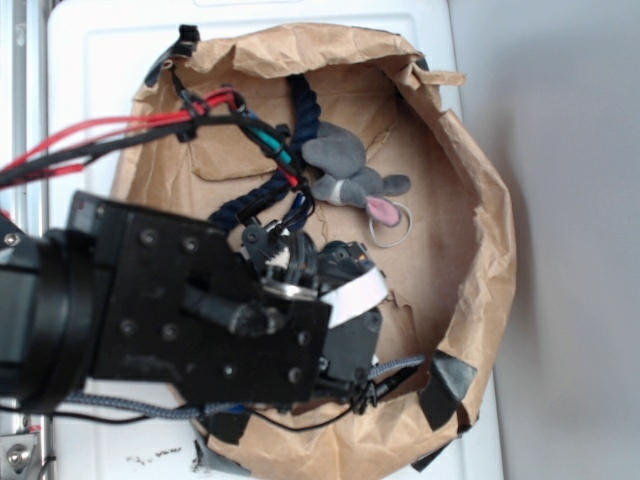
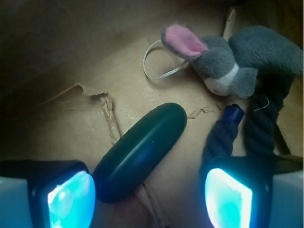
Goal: Grab the plastic pickle.
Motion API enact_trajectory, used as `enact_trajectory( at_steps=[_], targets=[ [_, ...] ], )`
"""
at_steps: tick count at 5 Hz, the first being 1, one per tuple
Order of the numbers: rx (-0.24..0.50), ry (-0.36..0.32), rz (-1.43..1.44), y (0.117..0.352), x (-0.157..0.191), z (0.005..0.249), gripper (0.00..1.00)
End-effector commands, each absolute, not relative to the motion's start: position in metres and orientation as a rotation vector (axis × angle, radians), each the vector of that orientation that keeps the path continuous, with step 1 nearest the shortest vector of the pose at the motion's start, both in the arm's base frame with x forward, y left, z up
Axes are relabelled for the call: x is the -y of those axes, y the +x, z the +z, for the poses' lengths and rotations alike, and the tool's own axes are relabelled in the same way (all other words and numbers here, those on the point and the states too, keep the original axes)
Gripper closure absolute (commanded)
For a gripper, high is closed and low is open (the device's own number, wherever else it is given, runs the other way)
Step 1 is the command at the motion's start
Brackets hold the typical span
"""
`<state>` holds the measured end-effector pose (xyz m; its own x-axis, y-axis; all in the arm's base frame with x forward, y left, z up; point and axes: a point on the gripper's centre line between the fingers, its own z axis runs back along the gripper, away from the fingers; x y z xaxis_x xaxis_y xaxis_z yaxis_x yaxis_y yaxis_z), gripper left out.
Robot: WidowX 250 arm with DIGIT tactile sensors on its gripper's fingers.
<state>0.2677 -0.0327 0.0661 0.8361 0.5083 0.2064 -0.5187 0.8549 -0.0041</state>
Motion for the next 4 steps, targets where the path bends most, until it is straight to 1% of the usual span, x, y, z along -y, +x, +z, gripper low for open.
enact_trajectory(
  at_steps=[1,2,3,4],
  targets=[
    [0.210,-0.042,0.788,0.287,0.021,0.090,0.00],
    [0.161,0.001,0.890,0.303,0.019,0.080,0.00],
    [0.097,0.049,0.905,0.305,0.020,0.064,0.00],
    [0.099,0.060,0.845,0.287,0.022,0.048,0.00]
  ],
)
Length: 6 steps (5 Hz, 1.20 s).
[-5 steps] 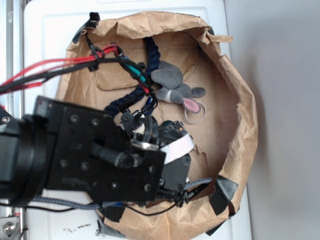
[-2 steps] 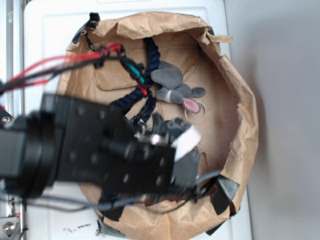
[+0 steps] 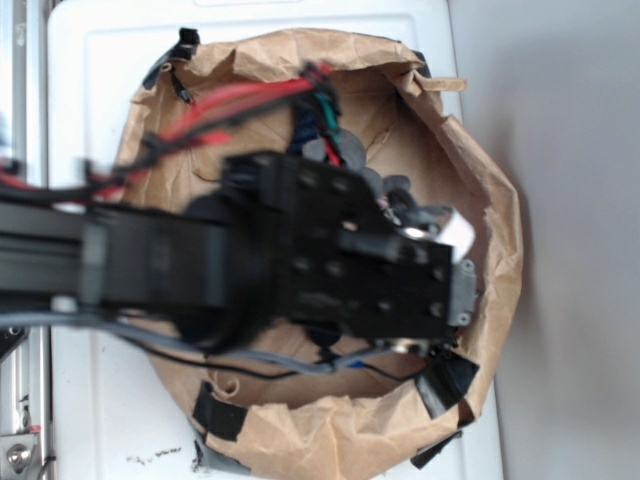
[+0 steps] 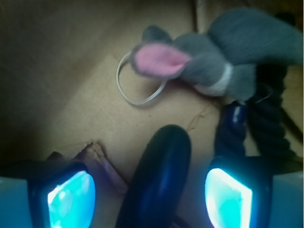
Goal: Grab the plastic pickle.
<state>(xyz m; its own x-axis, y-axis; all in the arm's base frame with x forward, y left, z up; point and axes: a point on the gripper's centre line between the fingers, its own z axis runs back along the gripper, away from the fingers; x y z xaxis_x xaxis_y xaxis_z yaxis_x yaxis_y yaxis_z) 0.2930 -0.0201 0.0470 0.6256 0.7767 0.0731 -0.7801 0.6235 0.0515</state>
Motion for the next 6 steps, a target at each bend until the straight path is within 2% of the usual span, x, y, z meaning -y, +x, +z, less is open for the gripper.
enact_trajectory(
  at_steps=[1,2,3,4,5,6],
  targets=[
    [0.136,0.063,0.801,0.261,0.026,0.040,0.00],
    [0.172,0.063,0.770,0.259,0.025,0.019,0.63],
    [0.186,0.090,0.769,0.262,0.026,0.008,1.00],
    [0.204,0.074,0.745,0.241,0.022,0.012,1.00],
    [0.213,0.062,0.733,0.244,0.022,0.020,1.00],
    [0.208,-0.033,0.679,0.256,0.029,0.069,1.00]
  ],
)
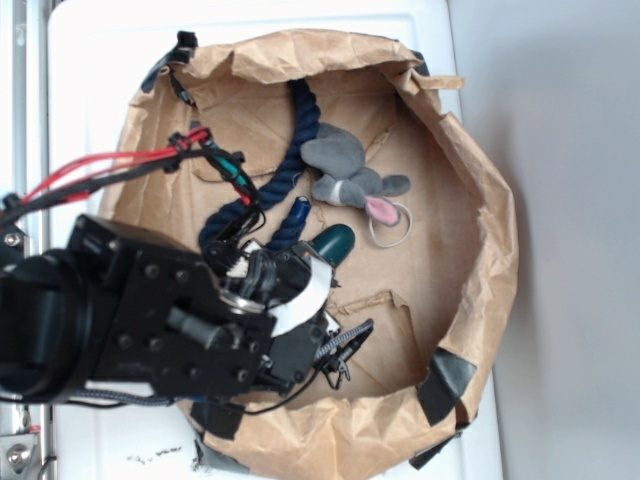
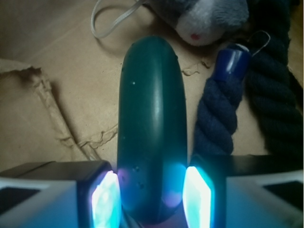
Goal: Grab the plastic pickle.
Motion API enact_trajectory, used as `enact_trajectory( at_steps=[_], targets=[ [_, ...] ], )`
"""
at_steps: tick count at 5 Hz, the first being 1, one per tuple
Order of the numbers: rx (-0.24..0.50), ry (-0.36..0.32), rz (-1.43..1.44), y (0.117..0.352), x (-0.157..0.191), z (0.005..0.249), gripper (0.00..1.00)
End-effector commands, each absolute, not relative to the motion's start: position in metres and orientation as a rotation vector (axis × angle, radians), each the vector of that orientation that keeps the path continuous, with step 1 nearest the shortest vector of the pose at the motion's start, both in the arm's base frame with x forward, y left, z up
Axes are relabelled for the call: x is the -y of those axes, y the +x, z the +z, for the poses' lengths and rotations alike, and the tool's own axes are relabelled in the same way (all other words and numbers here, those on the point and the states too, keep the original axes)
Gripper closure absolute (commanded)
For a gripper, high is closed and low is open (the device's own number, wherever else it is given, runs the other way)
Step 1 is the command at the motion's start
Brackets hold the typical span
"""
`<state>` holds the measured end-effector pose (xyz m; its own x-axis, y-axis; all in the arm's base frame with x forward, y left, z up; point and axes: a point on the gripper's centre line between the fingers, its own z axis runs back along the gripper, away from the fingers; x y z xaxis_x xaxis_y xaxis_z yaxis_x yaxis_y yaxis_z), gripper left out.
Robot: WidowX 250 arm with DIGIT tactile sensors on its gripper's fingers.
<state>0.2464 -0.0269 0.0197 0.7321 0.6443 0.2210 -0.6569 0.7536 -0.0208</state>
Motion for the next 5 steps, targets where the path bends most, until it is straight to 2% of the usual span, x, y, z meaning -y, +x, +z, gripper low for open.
enact_trajectory(
  at_steps=[1,2,3,4,5],
  targets=[
    [0.132,-0.109,0.686,0.263,0.028,0.119,1.00],
    [0.130,-0.127,0.639,0.261,0.023,0.169,1.00],
    [0.185,-0.098,0.560,0.256,0.022,0.189,1.00],
    [0.266,-0.038,0.543,0.246,0.024,0.212,1.00],
    [0.313,0.074,0.492,0.245,0.023,0.217,0.33]
  ],
)
